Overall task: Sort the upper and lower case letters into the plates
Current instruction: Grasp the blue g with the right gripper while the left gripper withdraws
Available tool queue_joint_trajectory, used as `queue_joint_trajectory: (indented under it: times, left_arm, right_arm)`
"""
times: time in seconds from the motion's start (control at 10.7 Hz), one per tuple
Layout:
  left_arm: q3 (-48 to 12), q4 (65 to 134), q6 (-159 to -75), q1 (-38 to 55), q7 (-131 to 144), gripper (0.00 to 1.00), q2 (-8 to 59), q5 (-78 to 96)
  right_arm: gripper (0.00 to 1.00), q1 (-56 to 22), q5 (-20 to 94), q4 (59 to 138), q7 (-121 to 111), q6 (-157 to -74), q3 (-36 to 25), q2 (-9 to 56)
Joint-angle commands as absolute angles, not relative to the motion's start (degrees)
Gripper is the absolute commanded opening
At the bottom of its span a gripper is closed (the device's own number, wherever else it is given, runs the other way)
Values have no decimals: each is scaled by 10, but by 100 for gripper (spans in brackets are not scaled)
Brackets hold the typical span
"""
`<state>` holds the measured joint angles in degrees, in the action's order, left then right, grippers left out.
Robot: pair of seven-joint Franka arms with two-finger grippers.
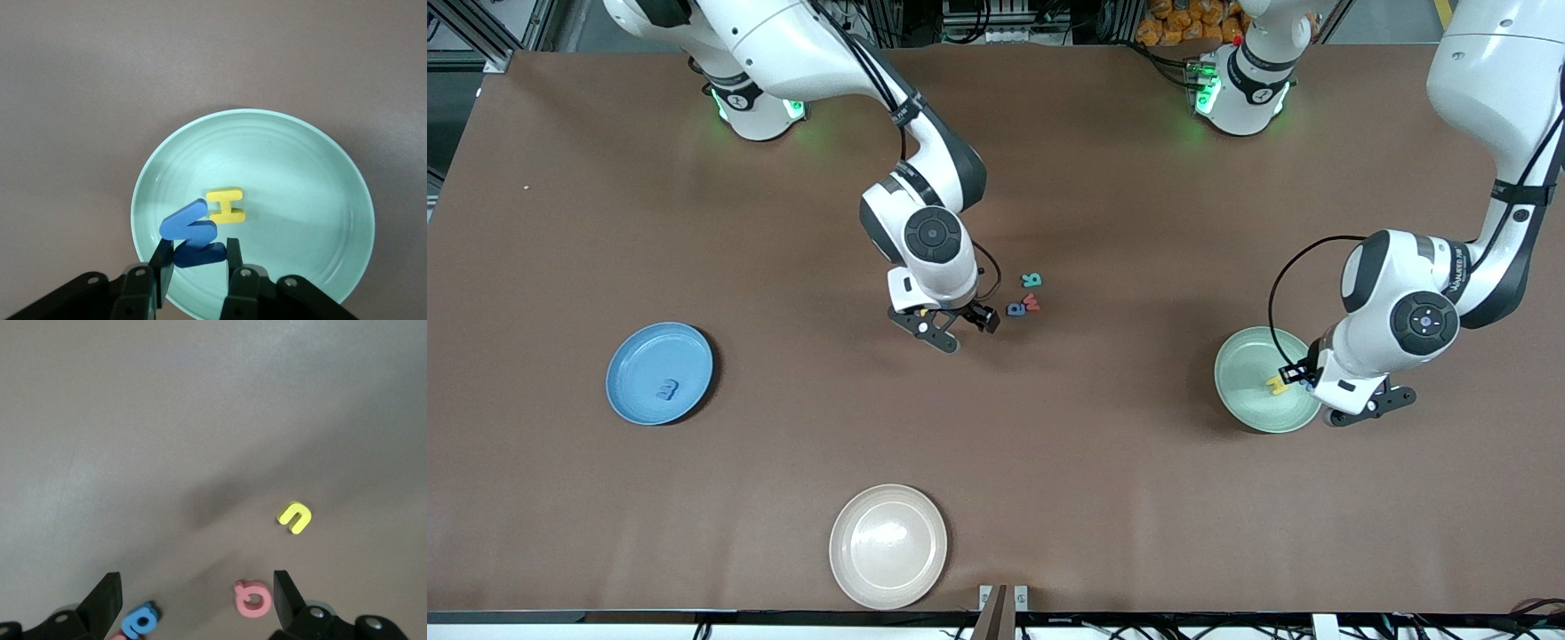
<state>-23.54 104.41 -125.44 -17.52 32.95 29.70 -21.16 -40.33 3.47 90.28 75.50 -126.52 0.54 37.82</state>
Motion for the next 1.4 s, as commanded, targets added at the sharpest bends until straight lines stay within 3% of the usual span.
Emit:
queue_joint_trajectory:
  times: [0.0, 0.47, 0.75, 1.31]
  left_arm:
    - [-229, 1049, -1259, -170, 295, 97, 284, -225]
    - [-233, 1039, -1233, -144, 242, 100, 246, -218]
    - [-235, 996, -1171, -131, 140, 100, 237, -213]
    - [-243, 973, -1150, -116, 98, 100, 233, -165]
  right_arm:
    - [100, -425, 40, 876, 859, -1282, 1, 406]
    - [100, -470, 40, 842, 990, -1338, 1, 464]
    - [100, -475, 39, 842, 1048, -1340, 1, 474]
    - [100, -484, 36, 793, 1149, -1341, 0, 512]
